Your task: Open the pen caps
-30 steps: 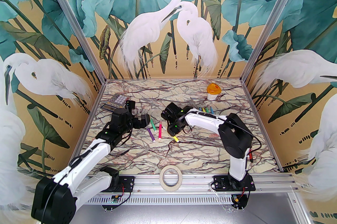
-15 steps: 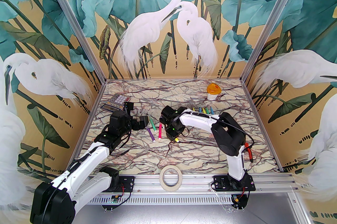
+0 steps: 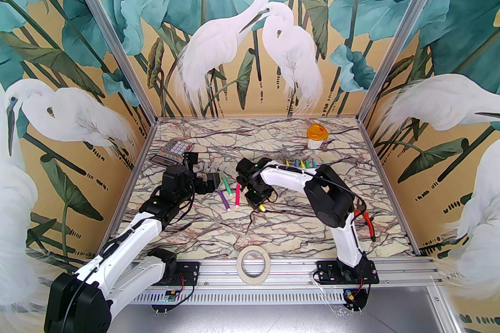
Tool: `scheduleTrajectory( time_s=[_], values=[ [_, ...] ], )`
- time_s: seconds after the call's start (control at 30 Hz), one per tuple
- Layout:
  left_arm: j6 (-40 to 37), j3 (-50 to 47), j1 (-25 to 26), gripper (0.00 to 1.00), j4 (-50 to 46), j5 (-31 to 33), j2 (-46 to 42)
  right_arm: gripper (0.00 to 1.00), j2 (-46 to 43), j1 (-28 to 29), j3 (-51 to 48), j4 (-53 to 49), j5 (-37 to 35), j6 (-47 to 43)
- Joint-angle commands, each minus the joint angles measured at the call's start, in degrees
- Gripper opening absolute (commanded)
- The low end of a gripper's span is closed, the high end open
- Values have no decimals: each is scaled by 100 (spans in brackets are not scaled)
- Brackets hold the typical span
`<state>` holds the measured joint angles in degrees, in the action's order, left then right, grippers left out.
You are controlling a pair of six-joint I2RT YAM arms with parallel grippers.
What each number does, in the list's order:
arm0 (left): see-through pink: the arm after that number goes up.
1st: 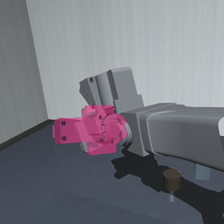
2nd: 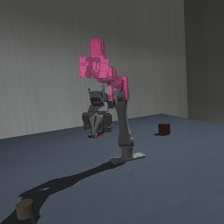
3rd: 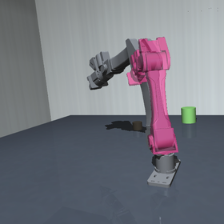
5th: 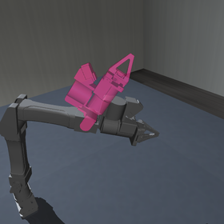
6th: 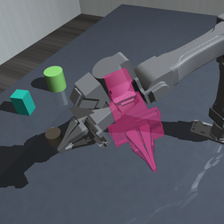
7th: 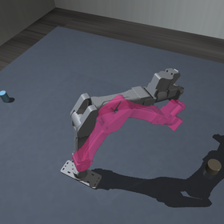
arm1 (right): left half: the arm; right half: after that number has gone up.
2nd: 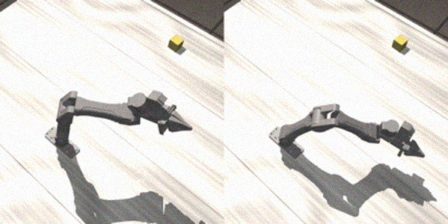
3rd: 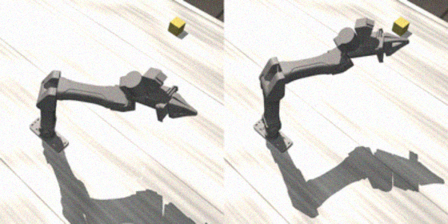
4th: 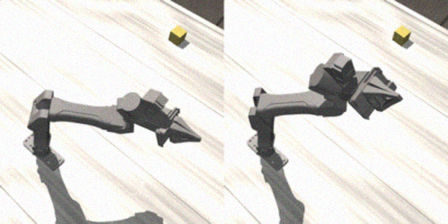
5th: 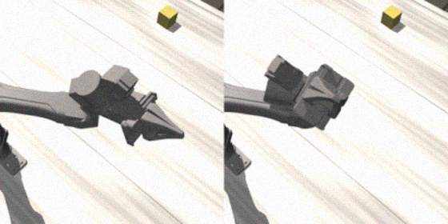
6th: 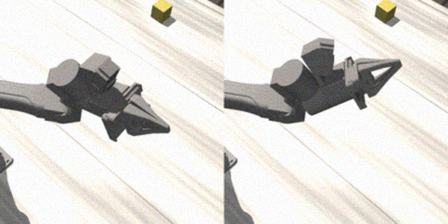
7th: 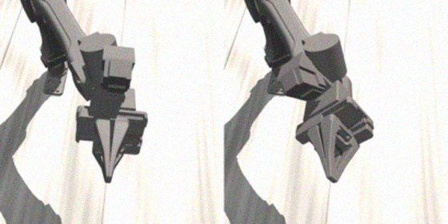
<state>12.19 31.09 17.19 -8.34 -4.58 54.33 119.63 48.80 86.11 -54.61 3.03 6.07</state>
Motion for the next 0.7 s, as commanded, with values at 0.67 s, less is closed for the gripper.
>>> scheduleTrajectory(
  time_s=[0.67],
  values=[
    [48, -11, -46, 99, 130, -221, -99, 18, 82, 70, -69, 317, -10, 237]
  ],
)
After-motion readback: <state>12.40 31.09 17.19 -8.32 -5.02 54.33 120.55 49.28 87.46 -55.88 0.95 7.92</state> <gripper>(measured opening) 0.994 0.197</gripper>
